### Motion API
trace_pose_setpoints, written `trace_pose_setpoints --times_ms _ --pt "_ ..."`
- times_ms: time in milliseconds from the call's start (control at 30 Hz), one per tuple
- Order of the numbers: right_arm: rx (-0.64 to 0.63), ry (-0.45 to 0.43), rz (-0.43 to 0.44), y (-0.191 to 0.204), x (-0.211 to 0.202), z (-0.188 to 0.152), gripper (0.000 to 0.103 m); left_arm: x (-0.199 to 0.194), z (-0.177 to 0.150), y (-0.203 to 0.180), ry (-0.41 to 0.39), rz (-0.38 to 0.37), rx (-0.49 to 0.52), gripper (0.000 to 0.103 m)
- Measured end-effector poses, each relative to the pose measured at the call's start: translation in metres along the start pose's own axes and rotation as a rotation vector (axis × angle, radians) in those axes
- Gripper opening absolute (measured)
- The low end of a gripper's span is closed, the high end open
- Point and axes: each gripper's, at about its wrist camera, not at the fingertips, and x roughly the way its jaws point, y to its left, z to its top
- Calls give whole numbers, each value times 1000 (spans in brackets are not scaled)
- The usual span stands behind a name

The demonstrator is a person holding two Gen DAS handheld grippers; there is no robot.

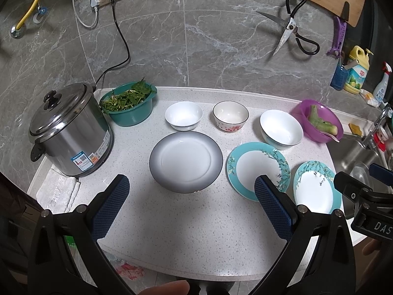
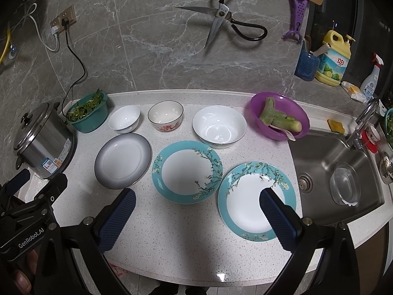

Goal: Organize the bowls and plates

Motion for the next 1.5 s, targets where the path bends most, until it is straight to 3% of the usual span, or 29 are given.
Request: trace_pose_setpoints --times_ms 533,700,833,1033,1167,1267,1400,1500 --pt "-5 6 9 3 9 5 103 10 -1 4 11 5 -10 103" --pt "-2 15 41 -3 12 3 103 22 -7 5 48 -16 -22 103" --pt "1 32 145 -8 23 1 103 48 -28 28 120 -17 -63 103" --pt "59 115 444 1 65 0 103 94 -54 84 181 -10 -110 103" --pt "59 140 597 28 95 6 103 142 -44 129 201 -103 -132 102" --pt "140 168 714 44 131 11 103 188 -32 159 225 -179 -125 102" --pt "297 214 762 56 176 11 93 252 -6 189 290 -275 -83 93" --pt "394 205 744 60 197 3 87 293 13 201 346 -318 -23 88"
